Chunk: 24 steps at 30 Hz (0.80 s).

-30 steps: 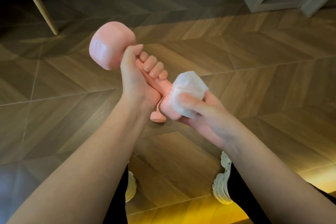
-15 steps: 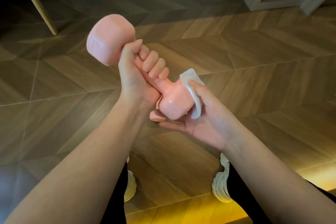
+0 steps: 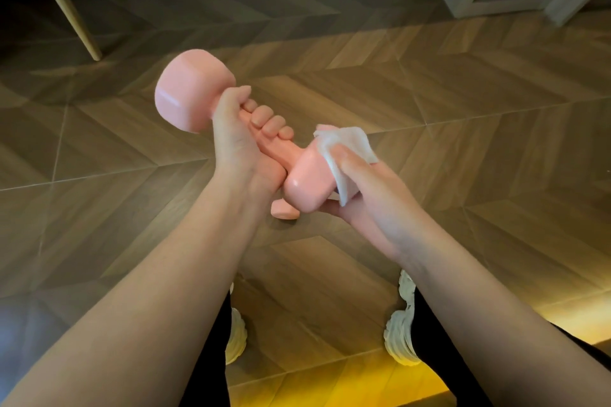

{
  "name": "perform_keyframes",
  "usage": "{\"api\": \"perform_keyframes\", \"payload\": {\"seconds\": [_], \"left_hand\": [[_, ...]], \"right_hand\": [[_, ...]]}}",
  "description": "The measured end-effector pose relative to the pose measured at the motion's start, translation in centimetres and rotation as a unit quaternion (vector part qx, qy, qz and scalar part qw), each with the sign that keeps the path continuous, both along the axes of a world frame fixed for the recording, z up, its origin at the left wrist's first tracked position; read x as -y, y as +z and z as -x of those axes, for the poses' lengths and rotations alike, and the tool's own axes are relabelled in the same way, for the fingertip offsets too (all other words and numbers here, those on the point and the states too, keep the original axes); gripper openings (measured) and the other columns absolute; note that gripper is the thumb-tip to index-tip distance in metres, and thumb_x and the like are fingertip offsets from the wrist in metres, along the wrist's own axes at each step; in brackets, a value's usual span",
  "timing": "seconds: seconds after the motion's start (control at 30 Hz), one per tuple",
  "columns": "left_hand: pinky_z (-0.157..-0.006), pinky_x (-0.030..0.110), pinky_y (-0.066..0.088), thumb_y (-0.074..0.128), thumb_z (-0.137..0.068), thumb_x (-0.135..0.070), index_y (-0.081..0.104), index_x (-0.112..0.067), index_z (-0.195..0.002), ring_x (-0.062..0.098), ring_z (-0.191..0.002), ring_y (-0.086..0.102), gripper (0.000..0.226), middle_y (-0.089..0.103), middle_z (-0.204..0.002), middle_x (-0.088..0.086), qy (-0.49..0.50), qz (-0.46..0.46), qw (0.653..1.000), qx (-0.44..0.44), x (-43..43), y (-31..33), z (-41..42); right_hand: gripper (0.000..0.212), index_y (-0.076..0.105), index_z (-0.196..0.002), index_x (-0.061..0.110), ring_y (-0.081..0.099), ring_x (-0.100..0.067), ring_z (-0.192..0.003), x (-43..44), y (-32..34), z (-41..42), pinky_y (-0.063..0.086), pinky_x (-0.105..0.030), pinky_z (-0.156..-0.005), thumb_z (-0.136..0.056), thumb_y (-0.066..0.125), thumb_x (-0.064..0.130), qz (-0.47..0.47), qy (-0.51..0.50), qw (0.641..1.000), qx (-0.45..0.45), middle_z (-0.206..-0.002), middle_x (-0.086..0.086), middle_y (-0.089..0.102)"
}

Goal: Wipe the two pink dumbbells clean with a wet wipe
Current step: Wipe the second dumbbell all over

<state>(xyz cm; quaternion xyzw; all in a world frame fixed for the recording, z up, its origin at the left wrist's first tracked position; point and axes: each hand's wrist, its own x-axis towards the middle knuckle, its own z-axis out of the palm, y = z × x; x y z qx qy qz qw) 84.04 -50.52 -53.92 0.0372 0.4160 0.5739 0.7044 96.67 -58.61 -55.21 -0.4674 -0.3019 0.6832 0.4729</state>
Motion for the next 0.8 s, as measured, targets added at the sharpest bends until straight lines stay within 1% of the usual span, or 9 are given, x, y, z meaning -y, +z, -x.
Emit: {"api": "perform_keyframes", "payload": {"seconds": [0.1, 0.23, 0.3, 0.37, 0.47, 0.6, 0.63, 0.7, 0.8], "left_hand": [[-0.044, 0.024, 0.028, 0.051, -0.093, -0.020, 0.035, -0.021, -0.057, 0.011, -0.042, 0.023, 0.039, 0.024, -0.051, -0.006, -0.002, -0.005, 1.000, 0.003, 0.1, 0.0, 0.1], [-0.043, 0.025, 0.028, 0.047, -0.093, -0.019, 0.031, -0.021, -0.061, 0.012, -0.042, 0.021, 0.036, 0.022, -0.050, -0.006, -0.032, -0.019, 0.999, -0.009, 0.3, 0.2, -0.6], [-0.043, 0.025, 0.027, 0.045, -0.093, -0.018, 0.031, -0.022, -0.061, 0.012, -0.041, 0.021, 0.035, 0.022, -0.049, -0.006, -0.037, -0.024, 0.999, -0.002, 0.2, 0.3, -0.9], [-0.043, 0.024, 0.028, 0.045, -0.092, -0.018, 0.032, -0.021, -0.060, 0.012, -0.040, 0.022, 0.035, 0.024, -0.047, -0.007, -0.038, -0.027, 0.999, 0.006, 0.1, 0.3, -1.1], [-0.042, 0.024, 0.029, 0.045, -0.092, -0.018, 0.033, -0.021, -0.059, 0.011, -0.039, 0.023, 0.035, 0.024, -0.046, -0.007, -0.037, -0.035, 0.999, 0.013, 0.0, 0.3, -1.0], [-0.042, 0.024, 0.029, 0.045, -0.091, -0.018, 0.034, -0.021, -0.056, 0.011, -0.039, 0.023, 0.037, 0.024, -0.046, -0.007, -0.038, -0.056, 0.997, 0.049, 0.1, 0.3, -0.5], [-0.042, 0.025, 0.028, 0.046, -0.091, -0.018, 0.035, -0.021, -0.055, 0.011, -0.039, 0.022, 0.038, 0.024, -0.045, -0.007, -0.044, -0.061, 0.996, 0.055, 0.2, 0.4, -0.5], [-0.042, 0.025, 0.027, 0.046, -0.090, -0.019, 0.035, -0.021, -0.054, 0.011, -0.039, 0.022, 0.038, 0.023, -0.045, -0.007, -0.065, -0.065, 0.994, 0.055, 0.4, 0.4, -0.7], [-0.042, 0.024, 0.026, 0.045, -0.091, -0.018, 0.034, -0.021, -0.056, 0.011, -0.039, 0.021, 0.037, 0.023, -0.044, -0.007, -0.083, -0.068, 0.993, 0.047, 0.6, 0.4, -1.3]], "right_hand": [[0.048, 0.052, -0.128, 0.024, 0.062, -0.016, -0.100, 0.2, 0.0, 0.1, 0.051, -0.046, -0.087, -0.082, 0.066, 0.024, -0.024, 0.027, 0.999, 0.011, -0.108, -0.001, 0.064], [0.048, 0.058, -0.114, 0.029, 0.070, -0.014, -0.094, 0.3, -0.3, 1.4, 0.055, -0.034, -0.079, -0.070, 0.076, 0.036, 0.005, -0.055, 0.995, 0.089, -0.107, 0.001, 0.070], [0.039, 0.063, -0.104, 0.018, 0.068, -0.019, -0.088, 0.1, 0.0, 1.5, 0.055, -0.035, -0.077, -0.076, 0.070, 0.044, -0.001, -0.082, 0.990, 0.115, -0.098, -0.005, 0.070], [0.036, 0.066, -0.096, 0.015, 0.066, -0.022, -0.089, -0.1, 0.2, 1.3, 0.055, -0.045, -0.089, -0.083, 0.062, 0.048, 0.029, -0.110, 0.987, 0.116, -0.090, -0.005, 0.068], [0.022, 0.066, -0.109, 0.022, 0.066, -0.022, -0.103, -0.1, 0.4, 0.3, 0.045, -0.056, -0.104, -0.097, 0.056, 0.037, 0.071, -0.101, 0.992, 0.020, -0.101, -0.004, 0.070], [0.038, 0.056, -0.127, 0.011, 0.049, -0.041, -0.131, 0.7, 0.7, -0.8, 0.042, -0.056, -0.104, -0.094, 0.058, 0.028, 0.065, 0.014, 0.992, -0.108, -0.137, -0.025, 0.055], [0.046, 0.054, -0.130, 0.009, 0.052, -0.042, -0.128, 0.8, 0.8, -0.7, 0.045, -0.058, -0.102, -0.090, 0.061, 0.030, 0.076, 0.027, 0.991, -0.111, -0.136, -0.027, 0.055], [0.055, 0.052, -0.132, 0.012, 0.065, -0.035, -0.107, 0.7, 0.6, -0.3, 0.056, -0.054, -0.086, -0.084, 0.068, 0.035, 0.088, 0.007, 0.994, -0.067, -0.122, -0.022, 0.064], [0.038, 0.066, -0.115, 0.022, 0.069, -0.024, -0.086, 0.6, 0.9, 0.3, 0.058, -0.045, -0.068, -0.086, 0.068, 0.048, 0.104, -0.038, 0.994, -0.021, -0.102, -0.011, 0.072]]}}
